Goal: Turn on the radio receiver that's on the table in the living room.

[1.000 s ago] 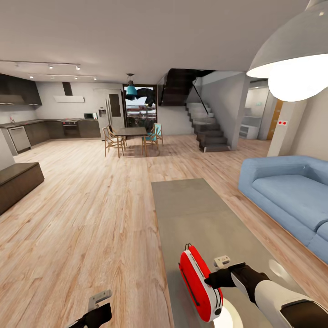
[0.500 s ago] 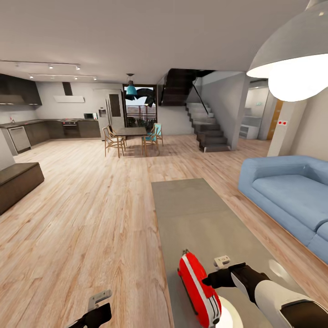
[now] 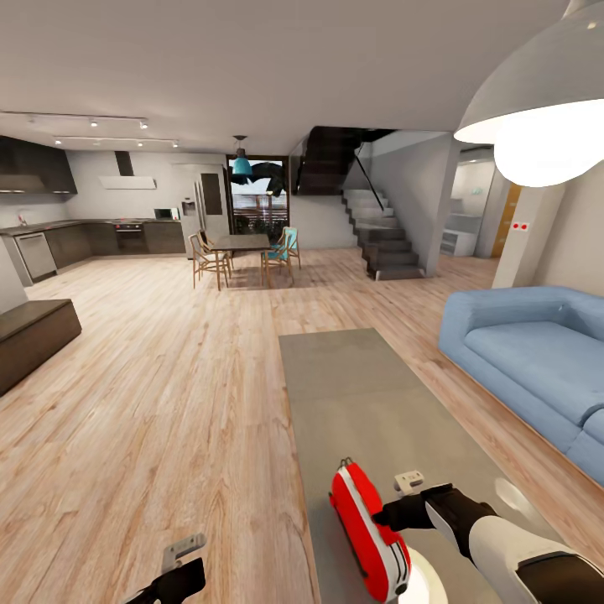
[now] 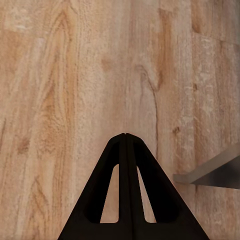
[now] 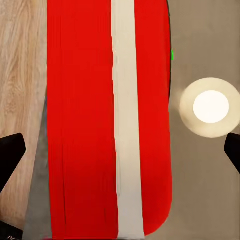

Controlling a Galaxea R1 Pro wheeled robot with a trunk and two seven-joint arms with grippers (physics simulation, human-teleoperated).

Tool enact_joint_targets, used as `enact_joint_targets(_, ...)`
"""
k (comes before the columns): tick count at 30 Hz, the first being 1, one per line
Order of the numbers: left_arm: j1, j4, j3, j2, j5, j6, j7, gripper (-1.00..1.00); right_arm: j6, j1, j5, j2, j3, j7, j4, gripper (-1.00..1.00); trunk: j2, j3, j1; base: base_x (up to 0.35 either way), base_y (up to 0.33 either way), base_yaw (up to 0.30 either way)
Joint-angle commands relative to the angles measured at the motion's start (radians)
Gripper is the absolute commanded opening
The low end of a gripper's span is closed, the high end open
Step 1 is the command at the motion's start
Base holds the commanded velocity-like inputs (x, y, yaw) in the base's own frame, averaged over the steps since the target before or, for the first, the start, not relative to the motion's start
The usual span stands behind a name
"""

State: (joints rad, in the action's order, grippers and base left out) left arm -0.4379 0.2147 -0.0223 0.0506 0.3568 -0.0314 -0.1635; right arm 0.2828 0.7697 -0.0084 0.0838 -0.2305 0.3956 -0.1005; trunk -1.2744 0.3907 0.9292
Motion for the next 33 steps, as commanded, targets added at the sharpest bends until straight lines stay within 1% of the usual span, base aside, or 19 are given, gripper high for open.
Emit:
enact_joint_targets(1, -0.001, -0.001, -0.002, 0.0, 0.004, -0.002, -0.006, -1.0, 0.006, 0.0, -0.001, 0.001, -0.004, 0.003, -0.002, 1.0, -0.001, 0.001, 0.0, 0.0, 0.0, 0.0)
enact_joint_targets(8, -0.001, -0.001, -0.001, 0.007, 0.003, -0.002, -0.005, -1.0, 0.006, 0.0, -0.001, 0.001, -0.004, 0.002, -0.002, 1.0, -0.001, 0.001, 0.0, 0.0, 0.0, 0.0)
enact_joint_targets(18, -0.001, -0.002, -0.001, 0.007, 0.002, -0.003, -0.005, -1.0, 0.007, 0.0, -0.001, 0.001, -0.004, 0.002, -0.002, 1.0, -0.001, 0.001, 0.0, 0.0, 0.0, 0.0)
enact_joint_targets(24, -0.001, -0.003, -0.001, 0.008, 0.002, -0.004, -0.005, -1.0, 0.007, 0.0, -0.001, 0.001, -0.004, 0.002, -0.002, 1.0, 0.041, -0.018, -0.023, 0.0, 0.0, 0.0)
enact_joint_targets(33, -0.001, -0.002, 0.001, 0.016, 0.002, -0.004, -0.005, -1.0, 0.007, 0.0, -0.001, 0.001, -0.004, 0.002, -0.002, 1.0, 0.104, -0.046, -0.058, 0.0, 0.0, 0.0)
